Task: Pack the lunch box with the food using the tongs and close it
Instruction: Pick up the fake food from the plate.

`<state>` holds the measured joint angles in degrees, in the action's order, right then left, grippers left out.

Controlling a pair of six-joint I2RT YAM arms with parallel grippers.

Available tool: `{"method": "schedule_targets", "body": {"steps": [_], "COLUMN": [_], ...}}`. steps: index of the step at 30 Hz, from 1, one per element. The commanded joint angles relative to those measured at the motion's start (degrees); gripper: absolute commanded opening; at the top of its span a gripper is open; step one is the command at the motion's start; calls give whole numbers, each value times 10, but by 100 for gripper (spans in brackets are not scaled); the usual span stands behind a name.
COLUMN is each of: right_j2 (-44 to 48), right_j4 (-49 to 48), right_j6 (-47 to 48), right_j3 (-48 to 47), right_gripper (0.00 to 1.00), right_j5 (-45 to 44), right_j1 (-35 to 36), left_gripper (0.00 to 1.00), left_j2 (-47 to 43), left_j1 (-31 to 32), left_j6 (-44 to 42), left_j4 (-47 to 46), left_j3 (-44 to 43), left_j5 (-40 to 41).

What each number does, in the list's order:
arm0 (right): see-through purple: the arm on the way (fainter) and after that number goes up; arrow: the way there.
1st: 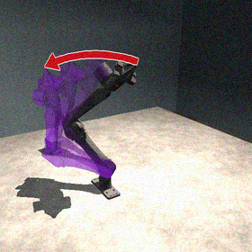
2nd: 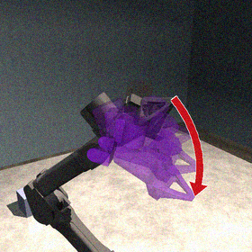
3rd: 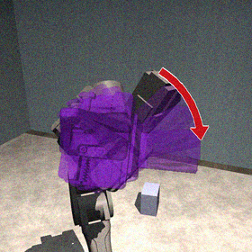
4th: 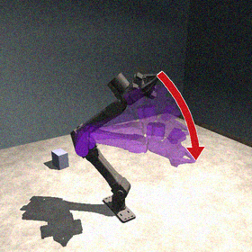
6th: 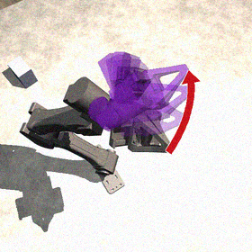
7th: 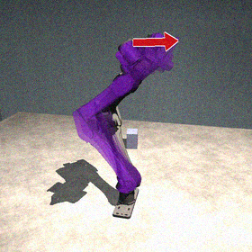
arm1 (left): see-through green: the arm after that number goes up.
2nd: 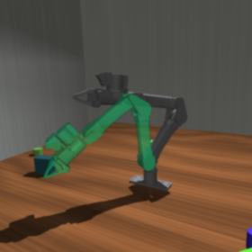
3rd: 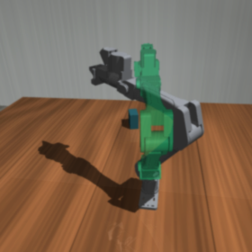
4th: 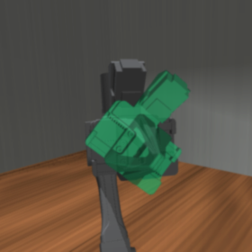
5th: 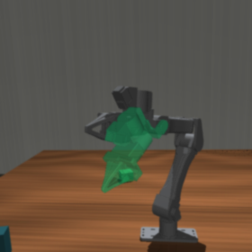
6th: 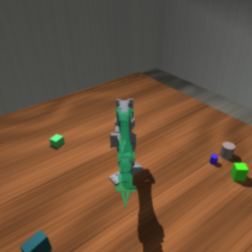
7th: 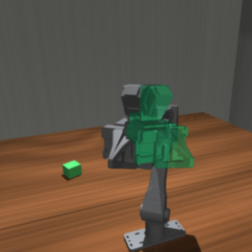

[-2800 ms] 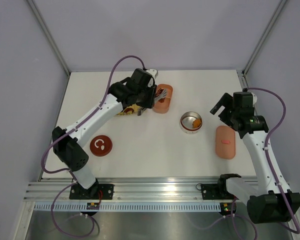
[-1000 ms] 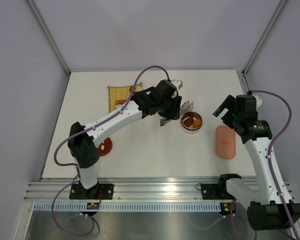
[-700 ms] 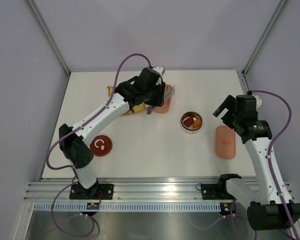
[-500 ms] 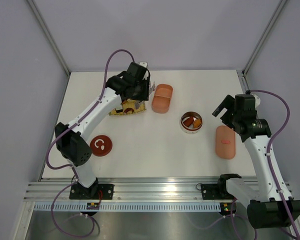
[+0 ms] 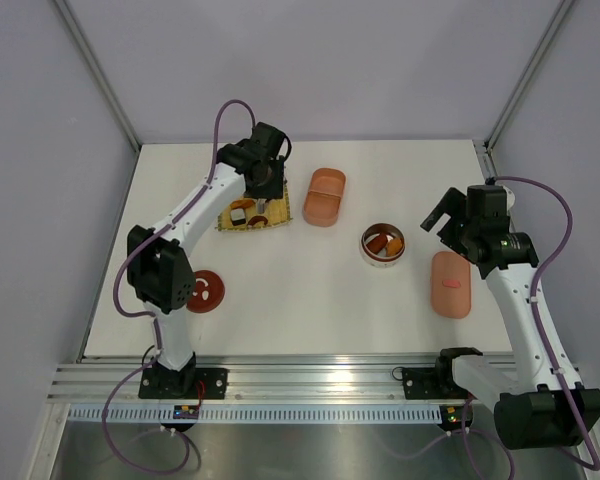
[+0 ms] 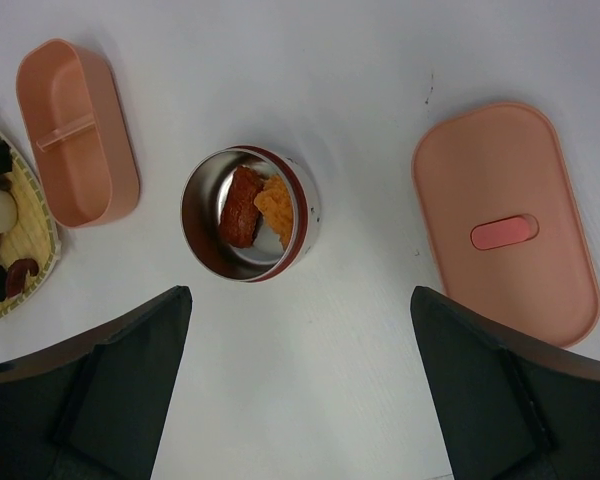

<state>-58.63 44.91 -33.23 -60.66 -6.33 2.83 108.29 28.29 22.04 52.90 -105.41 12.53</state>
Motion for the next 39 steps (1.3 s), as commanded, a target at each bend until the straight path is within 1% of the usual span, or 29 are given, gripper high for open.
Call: {"method": "schedule_targets", "body": {"steps": [1,4,8,14,15,22,28,29,32,33,39], "right_j2": [-3,-3,-6,-6,-6,-17,-18,-17,-13,-12,-13], "right_j4": [-22,-22,-25,-28,-27,-30,-29,-29,-28,-28,-29], "right_j6": [10,12,13,14,14,17,19,18,15,13,12], "right_j3": [-1,1,2,5,5,5,4,5,8,9,12], "right_gripper": [99,99,99,100,99,100,100,100,100,99,100], "right_j5": [15,17,20,25,25,36,35,33,31,31,32], "right_j1": [-3,-3,-3,-3,-3,-3,-3,-3,-3,-3,-3], "left_gripper": [48,50,51,54,56,57,57,57,50,46,31], "left_j2": [12,24,28,18,14,25,46,46,41,39,25], "left_j1": [-11,-12,-15,-19,-19,-19,-19,-19,-19,-19,-20], "left_j6": [-2,-2,2,4,4,1,0,1,4,5,-2], "left_j4": [-15,-19,-18,-17,-18,-17,-19,-20,-24,-27,-17], "left_j3": [-36,-43,-43,-24,-17,9,20,21,32,35,37], "left_j5": [13,10,22,37,40,59,54,52,50,50,71]}}
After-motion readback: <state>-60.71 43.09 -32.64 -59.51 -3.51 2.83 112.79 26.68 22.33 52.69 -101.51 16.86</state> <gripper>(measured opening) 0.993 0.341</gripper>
